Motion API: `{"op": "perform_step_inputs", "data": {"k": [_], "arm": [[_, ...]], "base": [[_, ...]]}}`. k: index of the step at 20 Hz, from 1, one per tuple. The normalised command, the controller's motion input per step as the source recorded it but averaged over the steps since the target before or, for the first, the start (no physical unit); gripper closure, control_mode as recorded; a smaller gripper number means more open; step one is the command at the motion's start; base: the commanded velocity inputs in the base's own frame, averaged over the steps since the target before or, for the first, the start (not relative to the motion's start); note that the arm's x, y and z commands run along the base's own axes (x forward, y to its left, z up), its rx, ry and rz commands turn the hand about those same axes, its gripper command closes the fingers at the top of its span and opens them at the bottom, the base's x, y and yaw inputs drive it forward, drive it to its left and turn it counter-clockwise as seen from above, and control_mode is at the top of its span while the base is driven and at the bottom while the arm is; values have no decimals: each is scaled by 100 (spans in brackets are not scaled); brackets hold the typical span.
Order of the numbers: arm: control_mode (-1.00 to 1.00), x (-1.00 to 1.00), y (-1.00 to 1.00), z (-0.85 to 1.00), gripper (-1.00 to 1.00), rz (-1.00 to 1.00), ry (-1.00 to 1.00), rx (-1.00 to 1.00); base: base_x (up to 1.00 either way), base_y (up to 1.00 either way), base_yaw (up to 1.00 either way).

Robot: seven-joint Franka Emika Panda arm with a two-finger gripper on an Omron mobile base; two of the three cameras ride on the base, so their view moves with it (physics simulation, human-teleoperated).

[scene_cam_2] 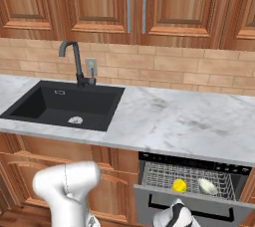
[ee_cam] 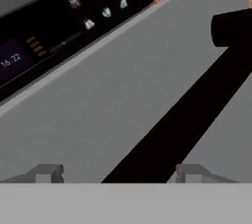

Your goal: Pick up the cup and bowl from the counter, place them in the dishwasher, and close the dishwasher door.

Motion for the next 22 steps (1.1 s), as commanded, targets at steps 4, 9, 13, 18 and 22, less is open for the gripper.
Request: {"op": "perform_step_inputs", "data": {"k": [4, 9, 13, 18, 22], "arm": [[-100, 100, -15, -59, -100, -16, -6, -1], [-100, 100, -16, -78, -100, -15, -9, -5], [-100, 99, -19, -90, -100, -14, -8, -9], [-100, 81, -16, -99, -100, -13, -10, -11], [-100, 65, -18, -100, -100, -12, -10, -9]], "base": [[0, 0, 0], [0, 0, 0], [0, 0, 0], [0, 0, 0], [0, 0, 0]]}}
